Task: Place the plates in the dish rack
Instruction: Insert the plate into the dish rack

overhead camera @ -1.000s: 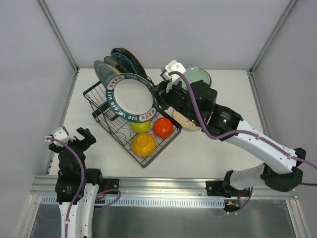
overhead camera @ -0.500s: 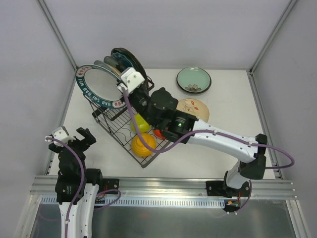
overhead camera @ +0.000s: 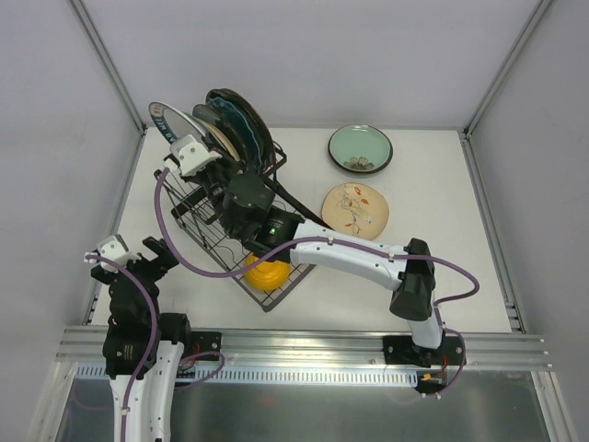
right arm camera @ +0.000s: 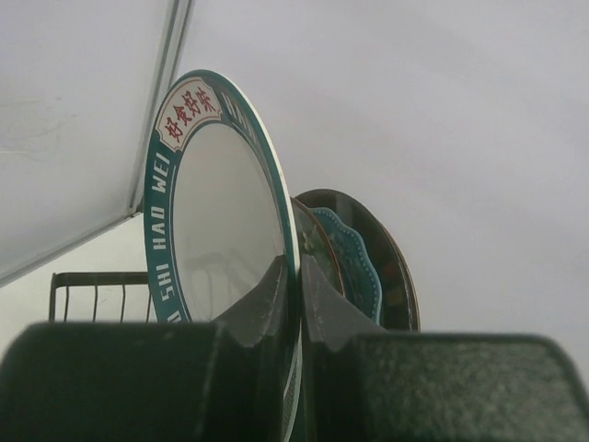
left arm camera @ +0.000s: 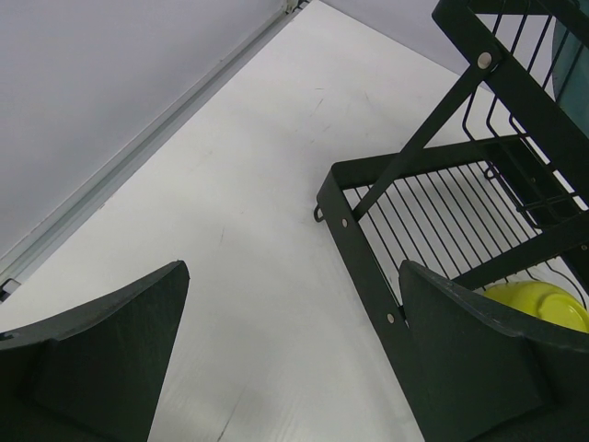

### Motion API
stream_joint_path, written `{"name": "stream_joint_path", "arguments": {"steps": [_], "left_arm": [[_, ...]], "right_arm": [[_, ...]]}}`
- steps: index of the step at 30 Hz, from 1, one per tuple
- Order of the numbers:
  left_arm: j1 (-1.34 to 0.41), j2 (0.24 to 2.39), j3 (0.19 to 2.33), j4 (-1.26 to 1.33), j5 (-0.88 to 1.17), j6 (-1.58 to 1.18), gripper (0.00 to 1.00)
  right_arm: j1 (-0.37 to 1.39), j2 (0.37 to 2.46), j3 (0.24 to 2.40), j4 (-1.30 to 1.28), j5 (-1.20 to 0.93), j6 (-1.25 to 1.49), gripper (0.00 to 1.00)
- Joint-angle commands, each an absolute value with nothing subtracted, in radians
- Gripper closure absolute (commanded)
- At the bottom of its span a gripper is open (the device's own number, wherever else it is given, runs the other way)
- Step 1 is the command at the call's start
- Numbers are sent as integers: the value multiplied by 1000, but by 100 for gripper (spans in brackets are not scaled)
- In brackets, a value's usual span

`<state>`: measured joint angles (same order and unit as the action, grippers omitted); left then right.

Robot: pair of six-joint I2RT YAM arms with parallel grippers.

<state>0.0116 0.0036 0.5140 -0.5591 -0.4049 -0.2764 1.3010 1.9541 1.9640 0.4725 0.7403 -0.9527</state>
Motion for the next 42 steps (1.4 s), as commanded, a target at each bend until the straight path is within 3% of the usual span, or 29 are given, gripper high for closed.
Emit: {"name": "stream_joint_path", "arguments": {"steps": [1, 32, 42], "left_arm": [[3, -137, 512, -534, -425, -268, 1], [3, -141, 511, -534, -425, -268, 1], [3, -140, 511, -534, -425, -268, 1]], "right_arm": [[1307, 1960, 2063, 646, 810, -1052, 100], [1301, 1965, 1913, 500, 883, -851, 99], [1304, 1985, 1917, 557, 933, -877, 99]]}}
